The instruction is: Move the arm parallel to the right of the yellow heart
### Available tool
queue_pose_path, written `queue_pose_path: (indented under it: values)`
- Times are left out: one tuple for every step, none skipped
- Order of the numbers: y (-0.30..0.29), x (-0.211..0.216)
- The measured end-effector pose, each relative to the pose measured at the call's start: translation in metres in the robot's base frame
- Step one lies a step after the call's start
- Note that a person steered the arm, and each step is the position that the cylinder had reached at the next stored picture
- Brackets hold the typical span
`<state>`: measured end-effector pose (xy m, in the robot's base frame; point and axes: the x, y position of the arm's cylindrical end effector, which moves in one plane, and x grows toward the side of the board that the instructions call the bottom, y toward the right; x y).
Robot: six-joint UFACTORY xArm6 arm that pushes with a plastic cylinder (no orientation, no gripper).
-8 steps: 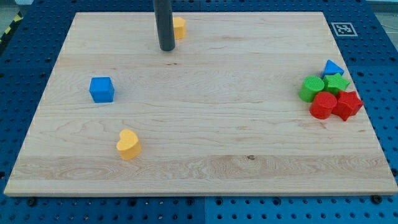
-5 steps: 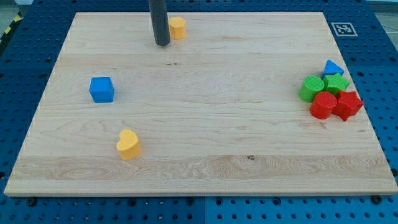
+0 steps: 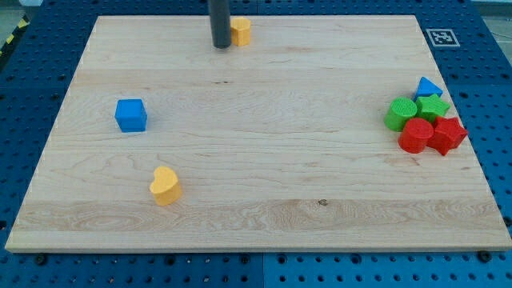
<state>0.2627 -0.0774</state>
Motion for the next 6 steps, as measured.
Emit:
queue_pose_path:
  values:
    - [-0.002,-0.021]
    - [0.017,-0.022]
    - [0.022,-0.022]
    - [0.023,-0.022]
    - [0.023,0.004]
    - [0.022,0.019]
